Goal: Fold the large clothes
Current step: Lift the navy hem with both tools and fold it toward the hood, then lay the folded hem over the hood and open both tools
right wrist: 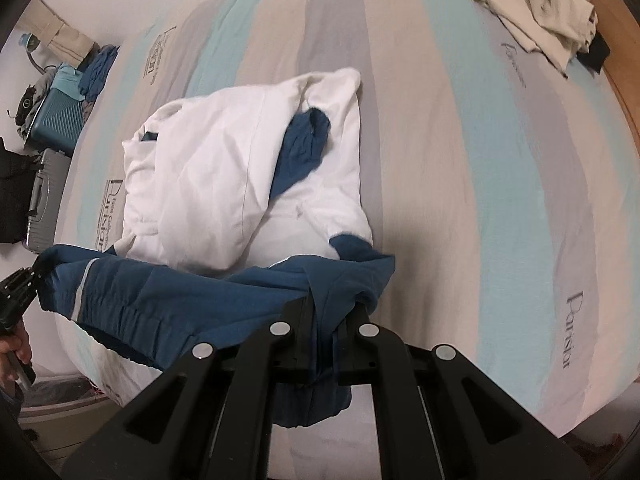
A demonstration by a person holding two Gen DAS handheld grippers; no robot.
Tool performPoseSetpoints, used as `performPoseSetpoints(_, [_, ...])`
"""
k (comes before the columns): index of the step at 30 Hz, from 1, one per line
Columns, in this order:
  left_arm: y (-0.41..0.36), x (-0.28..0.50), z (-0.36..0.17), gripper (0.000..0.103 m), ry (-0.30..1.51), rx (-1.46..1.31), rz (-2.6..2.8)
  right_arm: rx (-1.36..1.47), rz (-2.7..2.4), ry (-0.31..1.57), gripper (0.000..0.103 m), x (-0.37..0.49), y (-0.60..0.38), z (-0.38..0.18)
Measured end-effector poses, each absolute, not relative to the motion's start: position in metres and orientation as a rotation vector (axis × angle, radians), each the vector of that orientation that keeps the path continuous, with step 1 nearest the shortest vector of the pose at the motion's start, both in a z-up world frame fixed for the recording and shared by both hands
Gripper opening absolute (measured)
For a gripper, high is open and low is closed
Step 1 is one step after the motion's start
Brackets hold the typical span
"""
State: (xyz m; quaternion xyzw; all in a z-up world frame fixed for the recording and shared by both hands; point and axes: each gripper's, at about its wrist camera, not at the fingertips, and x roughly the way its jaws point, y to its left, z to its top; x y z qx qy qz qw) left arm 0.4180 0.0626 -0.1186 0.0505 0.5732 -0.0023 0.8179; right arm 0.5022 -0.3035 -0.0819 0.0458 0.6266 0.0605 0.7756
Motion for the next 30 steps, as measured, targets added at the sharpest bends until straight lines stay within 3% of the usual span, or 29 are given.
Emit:
performPoseSetpoints(16, [0.066,0.509,-0.114,0.002,1.174,0.168,-0.018,0.061,0.094,1.298,0.003,0.565,-0.296,-0.073])
performPoseSetpoints(30, [0.070,0.582,-0.151,0.002,1.188,0.288,-0.027,-0.004,0.058,1.282,0.003,0.641,-0.274,-0.100])
